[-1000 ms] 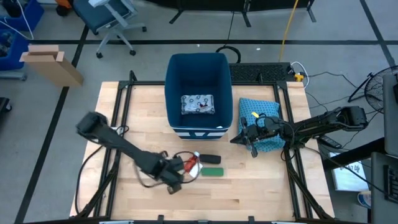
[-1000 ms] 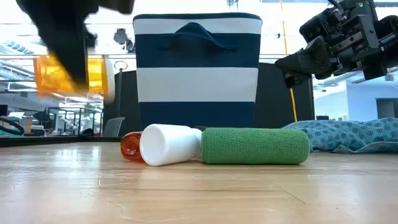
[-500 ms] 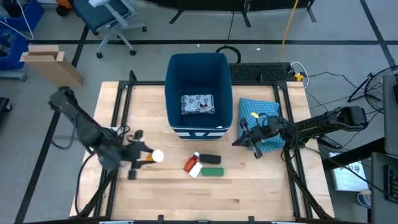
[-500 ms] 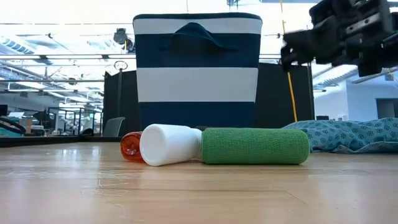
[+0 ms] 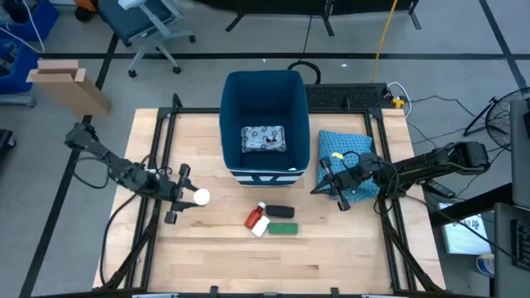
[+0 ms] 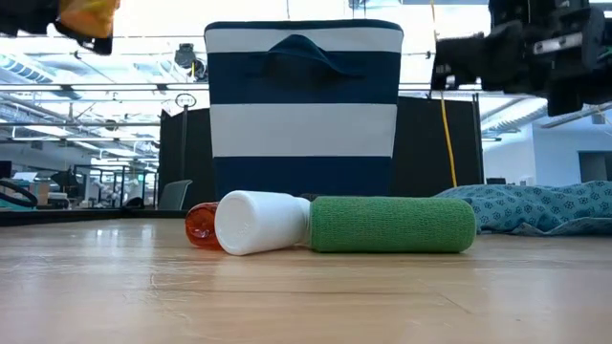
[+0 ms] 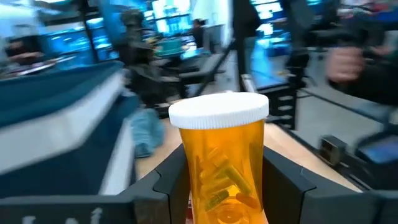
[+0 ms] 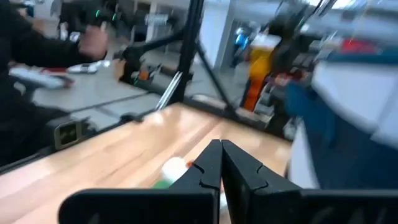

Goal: Pick & place medical supplies in basket/bin
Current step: Put the yellow pill bottle into the blue bin, then put the green rolled bandage into the blue bin

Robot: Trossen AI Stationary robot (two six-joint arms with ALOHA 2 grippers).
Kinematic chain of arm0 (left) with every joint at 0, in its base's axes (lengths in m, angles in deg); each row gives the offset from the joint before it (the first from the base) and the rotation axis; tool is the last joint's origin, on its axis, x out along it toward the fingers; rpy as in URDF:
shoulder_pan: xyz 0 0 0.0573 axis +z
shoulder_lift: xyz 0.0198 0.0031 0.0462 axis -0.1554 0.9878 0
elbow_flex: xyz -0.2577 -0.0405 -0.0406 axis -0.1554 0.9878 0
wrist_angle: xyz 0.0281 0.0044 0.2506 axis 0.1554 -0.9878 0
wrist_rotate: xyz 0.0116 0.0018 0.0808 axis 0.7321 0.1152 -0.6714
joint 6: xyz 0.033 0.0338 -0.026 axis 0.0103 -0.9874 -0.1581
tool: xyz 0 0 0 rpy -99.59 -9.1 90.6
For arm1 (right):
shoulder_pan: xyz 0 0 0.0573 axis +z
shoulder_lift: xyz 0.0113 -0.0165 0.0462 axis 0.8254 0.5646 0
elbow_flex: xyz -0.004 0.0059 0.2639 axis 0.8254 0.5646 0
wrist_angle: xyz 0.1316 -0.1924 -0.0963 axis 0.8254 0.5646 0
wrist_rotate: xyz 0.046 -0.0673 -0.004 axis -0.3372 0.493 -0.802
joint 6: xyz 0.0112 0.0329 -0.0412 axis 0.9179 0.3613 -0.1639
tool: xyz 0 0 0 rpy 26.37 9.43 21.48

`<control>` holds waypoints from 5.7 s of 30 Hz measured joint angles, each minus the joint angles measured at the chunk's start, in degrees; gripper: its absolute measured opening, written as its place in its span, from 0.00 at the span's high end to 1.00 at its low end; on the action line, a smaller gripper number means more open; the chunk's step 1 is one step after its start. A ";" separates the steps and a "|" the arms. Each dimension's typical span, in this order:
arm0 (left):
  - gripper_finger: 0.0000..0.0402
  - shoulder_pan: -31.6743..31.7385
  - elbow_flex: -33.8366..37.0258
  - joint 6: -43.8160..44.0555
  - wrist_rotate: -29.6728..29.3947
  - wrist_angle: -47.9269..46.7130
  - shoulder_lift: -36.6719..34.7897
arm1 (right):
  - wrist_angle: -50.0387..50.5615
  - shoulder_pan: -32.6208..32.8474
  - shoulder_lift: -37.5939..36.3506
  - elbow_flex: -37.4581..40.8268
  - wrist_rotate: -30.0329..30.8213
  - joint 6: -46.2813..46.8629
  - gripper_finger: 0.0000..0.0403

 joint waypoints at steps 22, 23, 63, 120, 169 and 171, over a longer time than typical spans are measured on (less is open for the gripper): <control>0.65 18.01 -43.06 5.87 -17.93 -22.52 17.40 | -12.43 -3.57 -1.53 0.02 4.68 -3.42 1.00; 0.65 20.13 -46.93 5.11 -17.24 -26.32 19.94 | -12.41 -3.57 -1.53 0.00 4.68 -3.84 1.00; 0.65 62.56 -98.28 -37.40 20.06 -65.15 90.08 | -6.60 -3.59 -1.53 0.04 4.68 -9.39 1.00; 0.26 64.03 -89.71 -24.90 31.27 -70.87 49.82 | -4.68 -3.61 -1.51 0.04 4.65 -14.65 1.00; 0.99 62.90 13.11 0.66 32.94 4.97 -9.09 | 78.63 28.39 -0.78 -60.77 61.52 -16.50 1.00; 0.99 62.90 13.11 0.86 32.94 4.92 -9.09 | 81.09 31.79 1.24 -64.54 64.58 -14.35 0.99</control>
